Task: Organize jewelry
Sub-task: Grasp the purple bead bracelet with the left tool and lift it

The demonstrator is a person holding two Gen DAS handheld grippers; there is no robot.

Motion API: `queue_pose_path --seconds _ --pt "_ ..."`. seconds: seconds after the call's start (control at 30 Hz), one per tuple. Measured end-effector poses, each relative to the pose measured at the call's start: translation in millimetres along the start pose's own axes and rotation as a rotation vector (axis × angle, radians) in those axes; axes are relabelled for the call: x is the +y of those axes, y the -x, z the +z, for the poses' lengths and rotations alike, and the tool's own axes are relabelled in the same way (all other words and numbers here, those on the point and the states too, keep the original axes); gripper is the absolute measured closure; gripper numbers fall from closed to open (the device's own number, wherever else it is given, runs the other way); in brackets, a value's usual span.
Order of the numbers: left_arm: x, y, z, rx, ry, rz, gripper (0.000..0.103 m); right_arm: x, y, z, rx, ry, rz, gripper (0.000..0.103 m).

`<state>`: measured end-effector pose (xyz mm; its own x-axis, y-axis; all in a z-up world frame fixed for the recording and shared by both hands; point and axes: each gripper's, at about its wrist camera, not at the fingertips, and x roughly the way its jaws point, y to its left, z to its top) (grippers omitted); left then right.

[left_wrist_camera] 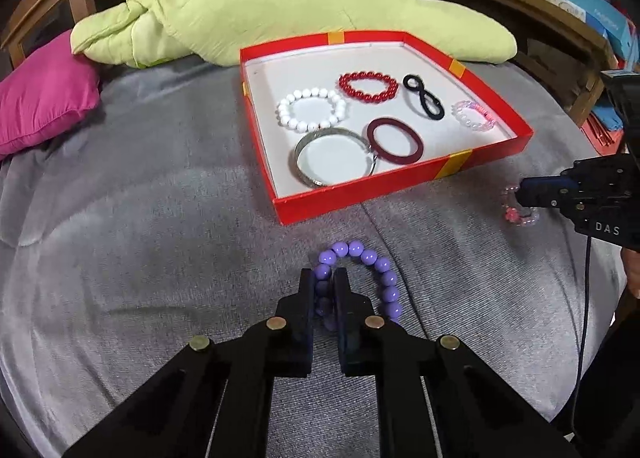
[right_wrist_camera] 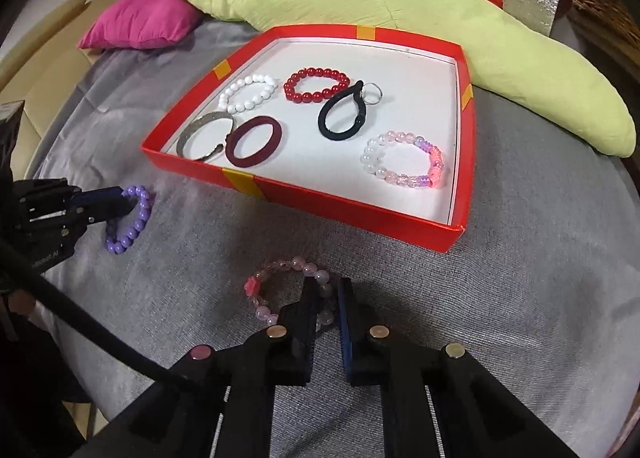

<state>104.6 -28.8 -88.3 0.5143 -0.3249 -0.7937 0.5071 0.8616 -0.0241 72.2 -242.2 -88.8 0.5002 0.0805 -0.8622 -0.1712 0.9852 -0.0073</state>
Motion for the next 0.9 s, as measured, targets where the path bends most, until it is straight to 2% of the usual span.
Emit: queue_pose_path --seconds 0.37,0.53,0.9 --pt "-13 21 8 -0.059 -0.017 0.037 0.093 9 14 9 -0.064 -0.023 0.079 0.092" --pt "-18 33 13 -0.100 -0.027 0.080 0.093 17 18 12 -0.089 -0.014 0.098 0.092" --pt "-20 58 19 -0.181 -0.017 0.123 0.093 29 36 17 -0.172 -0.001 0.130 0.092"
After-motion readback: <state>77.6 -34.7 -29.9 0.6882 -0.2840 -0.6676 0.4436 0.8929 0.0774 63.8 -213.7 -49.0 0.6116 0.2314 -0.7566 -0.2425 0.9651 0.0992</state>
